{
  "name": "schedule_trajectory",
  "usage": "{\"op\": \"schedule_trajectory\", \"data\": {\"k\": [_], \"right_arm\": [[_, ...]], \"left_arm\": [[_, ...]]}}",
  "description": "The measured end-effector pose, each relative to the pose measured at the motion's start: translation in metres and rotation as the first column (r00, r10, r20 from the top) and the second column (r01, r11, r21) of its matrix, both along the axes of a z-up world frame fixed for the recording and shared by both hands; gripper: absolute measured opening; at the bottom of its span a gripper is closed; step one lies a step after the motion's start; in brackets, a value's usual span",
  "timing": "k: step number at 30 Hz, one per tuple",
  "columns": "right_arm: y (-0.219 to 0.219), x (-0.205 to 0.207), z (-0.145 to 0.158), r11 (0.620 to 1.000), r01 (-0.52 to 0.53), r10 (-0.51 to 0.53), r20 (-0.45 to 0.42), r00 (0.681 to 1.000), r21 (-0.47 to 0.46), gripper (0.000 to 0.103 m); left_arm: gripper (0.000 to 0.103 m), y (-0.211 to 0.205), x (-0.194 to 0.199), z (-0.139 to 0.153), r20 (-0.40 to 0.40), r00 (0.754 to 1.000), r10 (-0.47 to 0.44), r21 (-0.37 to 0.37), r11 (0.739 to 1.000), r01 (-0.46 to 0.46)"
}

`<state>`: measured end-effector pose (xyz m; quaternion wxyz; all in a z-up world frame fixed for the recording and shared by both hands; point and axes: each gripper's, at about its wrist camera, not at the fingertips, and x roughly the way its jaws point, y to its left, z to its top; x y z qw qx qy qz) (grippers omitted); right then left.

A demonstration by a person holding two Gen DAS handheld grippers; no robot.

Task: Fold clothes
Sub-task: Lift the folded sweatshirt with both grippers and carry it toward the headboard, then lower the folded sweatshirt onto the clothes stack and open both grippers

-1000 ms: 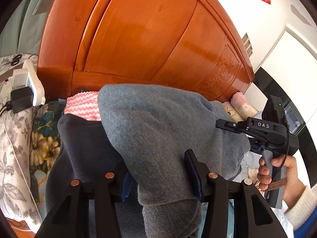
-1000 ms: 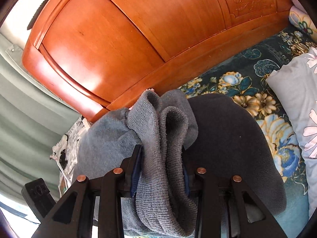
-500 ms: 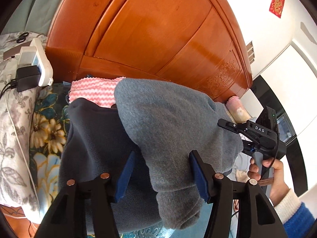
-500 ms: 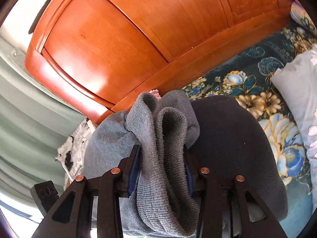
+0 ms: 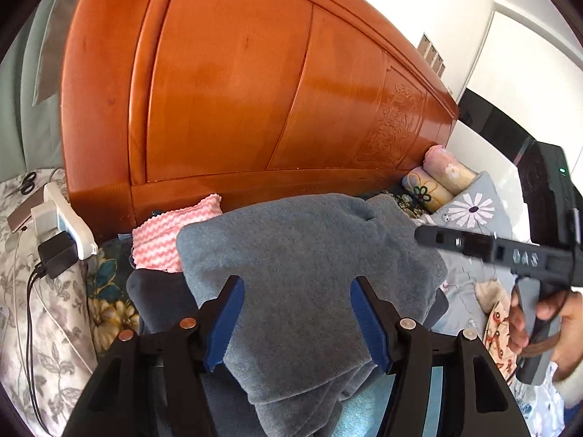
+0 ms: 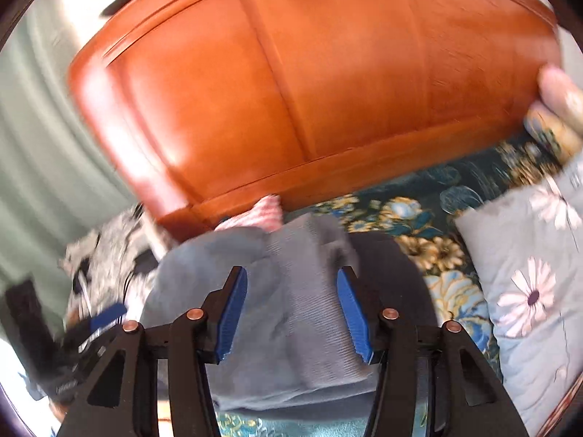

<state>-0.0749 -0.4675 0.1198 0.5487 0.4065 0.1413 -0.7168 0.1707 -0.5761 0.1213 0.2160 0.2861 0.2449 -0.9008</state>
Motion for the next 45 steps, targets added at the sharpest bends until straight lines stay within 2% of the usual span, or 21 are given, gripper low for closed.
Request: {"op": "schedule_trajectory", "data": {"k": [1, 3, 5, 8, 11, 16, 20, 24, 26, 29, 34, 37, 41, 45], "right_arm": [[-0.003, 0.015, -0.005, 0.998, -0.065, 0.066, -0.024, 0.998, 0.016, 0.053], [-0.005, 0.032, -0.024, 0.990, -0.112, 0.120, -0.104, 0.987, 0.085, 0.053], [-0.007, 0.031, -0.040, 0.989, -0.089, 0.103, -0.125, 0.987, 0.115, 0.053], [-0.006, 0.016, -0.050, 0.997, -0.037, 0.041, -0.070, 0.997, 0.065, 0.053], [-0.009, 0.004, -0.059, 0.999, -0.006, 0.007, -0.026, 1.000, 0.041, 0.053], [-0.012, 0.004, -0.065, 0.999, 0.011, -0.009, -0.047, 0.999, 0.045, 0.053], [-0.008, 0.013, -0.053, 0.998, 0.023, -0.019, -0.061, 0.998, 0.054, 0.053], [0.010, 0.032, -0.047, 0.996, 0.075, -0.069, -0.111, 0.991, 0.048, 0.055], [0.021, 0.043, -0.047, 0.997, 0.070, -0.066, -0.119, 0.991, 0.028, 0.067], [0.035, 0.055, -0.048, 0.997, 0.068, -0.065, -0.137, 0.989, 0.021, 0.067], [0.051, 0.072, -0.048, 0.997, 0.071, -0.065, -0.190, 0.980, 0.020, 0.067], [0.057, 0.077, -0.053, 0.995, 0.092, -0.082, -0.214, 0.973, 0.038, 0.067], [0.069, 0.079, -0.064, 0.993, 0.106, -0.093, -0.202, 0.975, 0.054, 0.067], [0.073, 0.080, -0.079, 0.988, 0.130, -0.113, -0.193, 0.975, 0.078, 0.067]], "left_arm": [[0.065, 0.000, -0.005, -0.006, 0.024, 1.000, 0.002, -0.015, 1.000, -0.001], [0.065, 0.000, -0.014, -0.021, 0.077, 0.997, -0.006, -0.031, 0.999, 0.009], [0.065, -0.001, -0.021, -0.035, 0.121, 0.992, -0.019, -0.043, 0.999, 0.024], [0.066, -0.003, -0.023, -0.043, 0.104, 0.994, -0.029, -0.054, 0.998, 0.035], [0.067, -0.010, -0.025, -0.050, 0.091, 0.996, -0.022, -0.029, 0.999, 0.025], [0.067, -0.009, -0.025, -0.044, 0.090, 0.996, 0.000, -0.009, 1.000, 0.001], [0.067, -0.004, -0.018, -0.033, 0.089, 0.995, 0.035, 0.003, 0.999, -0.036], [0.068, 0.007, -0.007, -0.025, 0.085, 0.993, 0.077, 0.010, 0.997, -0.078], [0.075, 0.018, 0.001, -0.022, 0.083, 0.992, 0.090, -0.009, 0.996, -0.090], [0.080, 0.040, 0.011, -0.020, 0.062, 0.996, 0.068, -0.050, 0.997, -0.064], [0.091, 0.065, 0.022, -0.022, 0.051, 0.995, 0.085, -0.094, 0.992, -0.080], [0.096, 0.073, 0.027, -0.032, 0.052, 0.992, 0.112, -0.074, 0.991, -0.108], [0.102, 0.080, 0.036, -0.051, 0.064, 0.987, 0.144, -0.021, 0.989, -0.143], [0.103, 0.087, 0.046, -0.071, 0.077, 0.981, 0.176, 0.032, 0.983, -0.179]]}}
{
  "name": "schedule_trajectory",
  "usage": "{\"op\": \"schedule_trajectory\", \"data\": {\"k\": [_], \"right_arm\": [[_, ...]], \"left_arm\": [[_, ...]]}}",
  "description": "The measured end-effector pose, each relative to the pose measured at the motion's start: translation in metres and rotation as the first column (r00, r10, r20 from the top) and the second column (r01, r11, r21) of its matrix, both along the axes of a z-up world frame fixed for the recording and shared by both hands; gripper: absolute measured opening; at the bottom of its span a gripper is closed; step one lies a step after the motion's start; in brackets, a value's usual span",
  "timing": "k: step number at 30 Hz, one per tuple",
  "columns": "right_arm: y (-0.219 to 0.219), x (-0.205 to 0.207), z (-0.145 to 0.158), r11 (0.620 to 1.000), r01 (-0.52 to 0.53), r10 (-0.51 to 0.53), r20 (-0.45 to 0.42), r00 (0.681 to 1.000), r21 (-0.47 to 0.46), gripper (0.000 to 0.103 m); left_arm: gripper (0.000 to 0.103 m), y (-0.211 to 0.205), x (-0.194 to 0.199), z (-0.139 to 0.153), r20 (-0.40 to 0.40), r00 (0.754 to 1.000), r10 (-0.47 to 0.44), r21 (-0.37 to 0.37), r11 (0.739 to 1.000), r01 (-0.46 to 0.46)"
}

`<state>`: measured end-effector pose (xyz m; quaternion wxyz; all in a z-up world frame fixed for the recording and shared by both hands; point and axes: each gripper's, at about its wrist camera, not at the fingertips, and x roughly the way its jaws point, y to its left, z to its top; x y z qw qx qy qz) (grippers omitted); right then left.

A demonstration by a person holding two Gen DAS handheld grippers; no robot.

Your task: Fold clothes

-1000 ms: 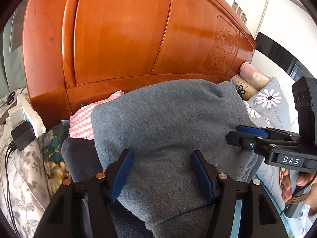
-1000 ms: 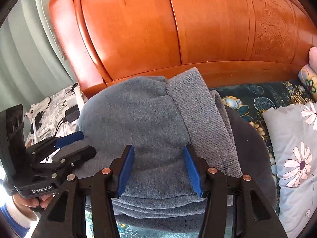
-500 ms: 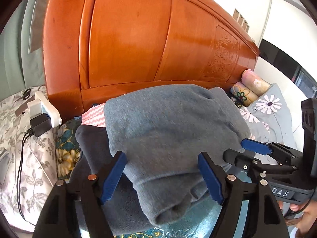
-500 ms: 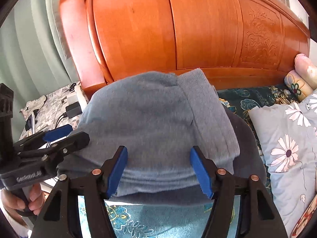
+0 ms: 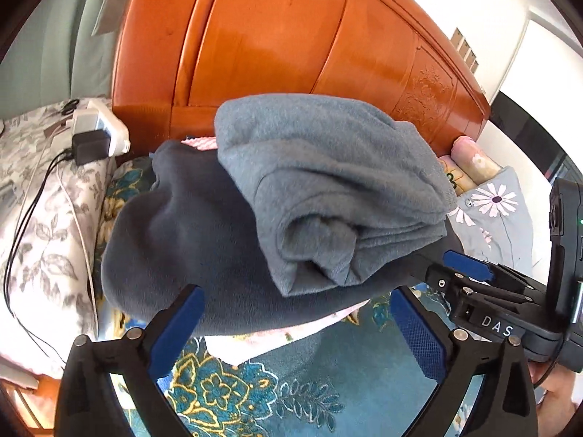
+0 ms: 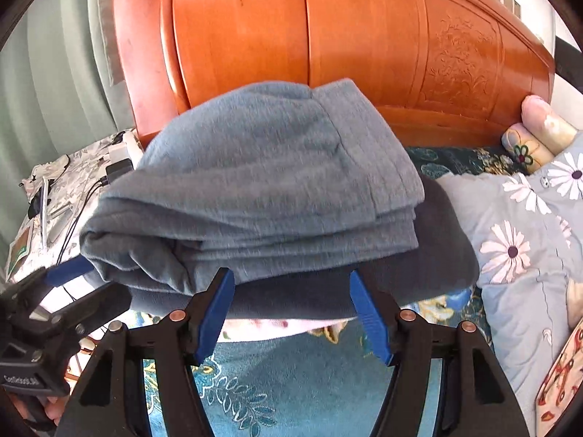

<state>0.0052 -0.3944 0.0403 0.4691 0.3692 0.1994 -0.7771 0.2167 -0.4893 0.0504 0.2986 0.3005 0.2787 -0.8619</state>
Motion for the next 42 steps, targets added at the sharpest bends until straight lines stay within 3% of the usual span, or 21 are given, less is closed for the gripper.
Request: {"op": "schedule_trajectory", "data": {"k": [7, 8, 10, 26, 34, 42], "right_arm": [[-0.004, 0.012, -0.013, 0.999, -0.004, 0.005, -0.028, 1.000, 0.043, 0.069], [-0.004, 0.014, -0.015, 0.999, -0.006, 0.007, -0.028, 1.000, 0.040, 0.085], [-0.008, 0.018, -0.018, 0.999, -0.005, 0.006, -0.024, 1.000, 0.044, 0.098], [-0.002, 0.023, -0.015, 0.995, 0.033, -0.025, -0.083, 0.996, 0.091, 0.098], [-0.001, 0.019, -0.013, 0.992, 0.064, -0.055, -0.086, 0.995, 0.107, 0.098], [0.002, 0.013, -0.008, 0.989, 0.096, -0.090, -0.058, 0.994, 0.111, 0.098]], "left_arm": [[0.103, 0.013, 0.013, -0.029, 0.007, 0.999, 0.050, 0.078, 0.996, -0.050], [0.103, 0.014, 0.014, -0.031, 0.007, 0.999, 0.053, 0.083, 0.995, -0.053], [0.103, 0.018, 0.014, -0.035, 0.011, 0.998, 0.055, 0.092, 0.994, -0.056], [0.103, 0.021, 0.006, -0.034, 0.042, 0.998, 0.052, 0.070, 0.996, -0.055], [0.103, 0.018, 0.002, -0.030, 0.064, 0.997, 0.047, 0.055, 0.997, -0.051], [0.103, 0.017, 0.002, -0.024, 0.036, 0.999, 0.029, 0.079, 0.996, -0.032]]}}
